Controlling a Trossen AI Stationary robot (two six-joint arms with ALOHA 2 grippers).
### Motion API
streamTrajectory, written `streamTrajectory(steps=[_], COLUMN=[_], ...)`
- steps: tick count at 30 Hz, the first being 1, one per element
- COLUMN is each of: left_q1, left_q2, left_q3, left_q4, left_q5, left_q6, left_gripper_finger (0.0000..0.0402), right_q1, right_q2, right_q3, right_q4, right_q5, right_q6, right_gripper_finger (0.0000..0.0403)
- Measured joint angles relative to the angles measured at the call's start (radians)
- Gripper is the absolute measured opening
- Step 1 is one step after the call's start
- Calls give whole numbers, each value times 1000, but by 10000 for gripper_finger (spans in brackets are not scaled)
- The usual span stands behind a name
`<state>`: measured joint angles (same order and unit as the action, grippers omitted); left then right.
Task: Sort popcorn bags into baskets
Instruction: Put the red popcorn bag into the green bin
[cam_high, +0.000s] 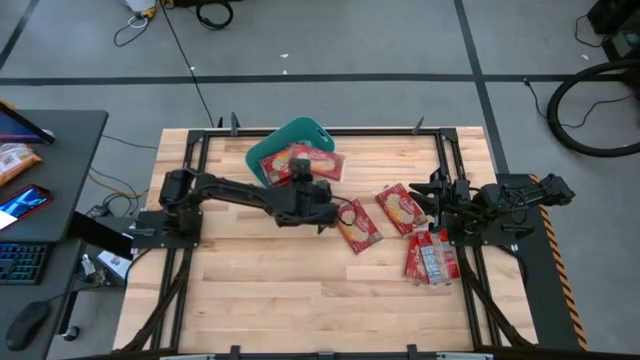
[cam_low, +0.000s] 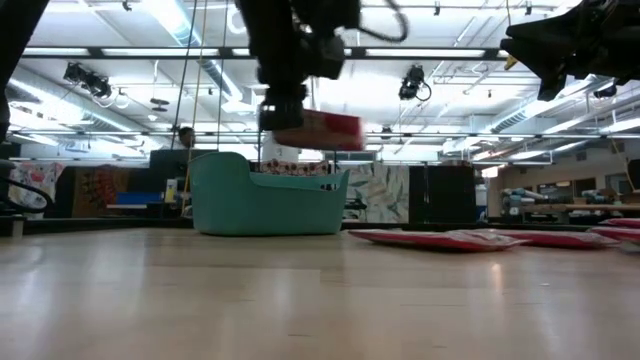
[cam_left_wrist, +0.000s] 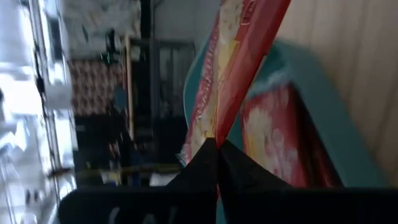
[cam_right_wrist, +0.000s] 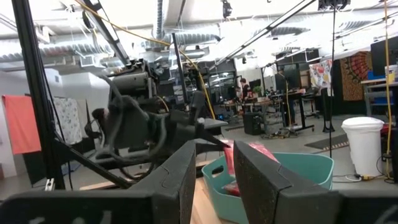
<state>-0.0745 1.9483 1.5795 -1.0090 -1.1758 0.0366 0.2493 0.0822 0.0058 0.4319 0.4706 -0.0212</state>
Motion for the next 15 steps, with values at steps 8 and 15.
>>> streamTrajectory(steps=[8,15], left_q1=[84,178], left_q2=[-14,-14], left_q3=[0,0], left_q4=[-264,-315], left_q5=[121,310], left_q6=[-383,-472], left_gripper_finger=[6,14], right_q1=[0,0], right_q2=[0,0], right_q3=[0,0], right_q4=[3,1], right_q5=[0,2], right_q6=[0,0], right_gripper_finger=[114,114])
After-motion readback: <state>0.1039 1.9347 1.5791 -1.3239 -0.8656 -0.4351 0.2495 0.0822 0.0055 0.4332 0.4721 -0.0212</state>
